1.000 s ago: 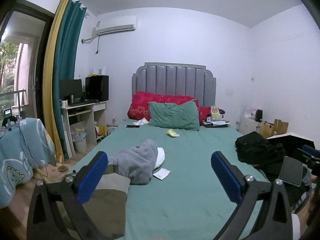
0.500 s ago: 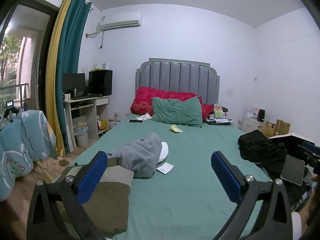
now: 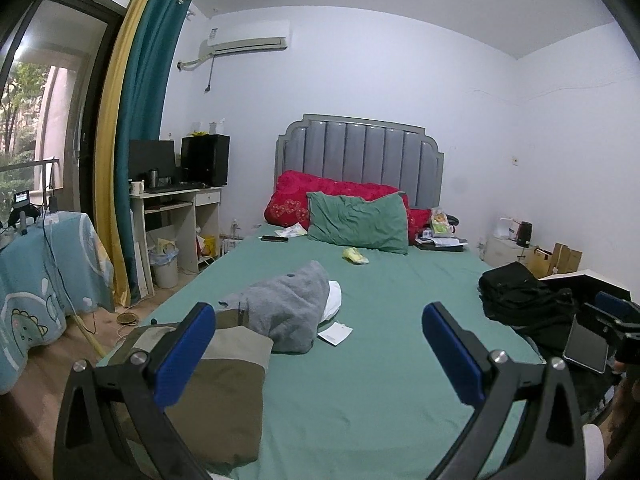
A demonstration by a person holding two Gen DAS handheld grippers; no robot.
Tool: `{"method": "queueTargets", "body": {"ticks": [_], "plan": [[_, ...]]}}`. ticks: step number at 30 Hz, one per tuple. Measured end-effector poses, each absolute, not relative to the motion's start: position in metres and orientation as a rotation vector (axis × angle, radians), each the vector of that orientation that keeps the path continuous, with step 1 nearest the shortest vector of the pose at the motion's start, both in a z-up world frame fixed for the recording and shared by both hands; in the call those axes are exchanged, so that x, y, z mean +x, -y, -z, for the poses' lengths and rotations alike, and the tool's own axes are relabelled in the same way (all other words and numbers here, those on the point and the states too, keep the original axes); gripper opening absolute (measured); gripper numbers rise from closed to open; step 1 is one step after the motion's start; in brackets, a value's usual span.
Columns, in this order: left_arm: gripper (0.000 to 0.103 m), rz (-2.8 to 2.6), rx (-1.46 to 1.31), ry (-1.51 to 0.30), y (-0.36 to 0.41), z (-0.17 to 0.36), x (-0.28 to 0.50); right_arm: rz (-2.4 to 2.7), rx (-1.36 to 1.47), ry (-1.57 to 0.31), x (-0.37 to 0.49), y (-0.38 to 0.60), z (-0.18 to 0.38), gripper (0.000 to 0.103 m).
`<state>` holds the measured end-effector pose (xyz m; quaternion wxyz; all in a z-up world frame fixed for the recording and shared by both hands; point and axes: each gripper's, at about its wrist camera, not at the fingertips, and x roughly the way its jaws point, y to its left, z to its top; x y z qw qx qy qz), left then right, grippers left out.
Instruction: Fold large clothes
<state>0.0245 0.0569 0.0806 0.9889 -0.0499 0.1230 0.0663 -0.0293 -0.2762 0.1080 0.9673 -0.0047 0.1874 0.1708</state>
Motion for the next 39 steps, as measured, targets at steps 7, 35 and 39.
{"method": "queueTargets", "body": {"ticks": [7, 35, 39], "plan": [[0.103, -0.130, -0.103, -0.245, -0.058, -0.081, 0.025, -0.345, -0.009, -0.379, -0.029, 0.278, -0.108, 0.103], [0.103, -0.134, -0.102, -0.239, -0.047, -0.083, 0.019, -0.344, -0.008, -0.380, -0.034, 0.277, -0.105, 0.103], [0.103, -0.137, -0.102, -0.237, -0.046, -0.085, 0.019, -0.350, -0.012, -0.384, -0.035, 0.278, -0.105, 0.103]]}}
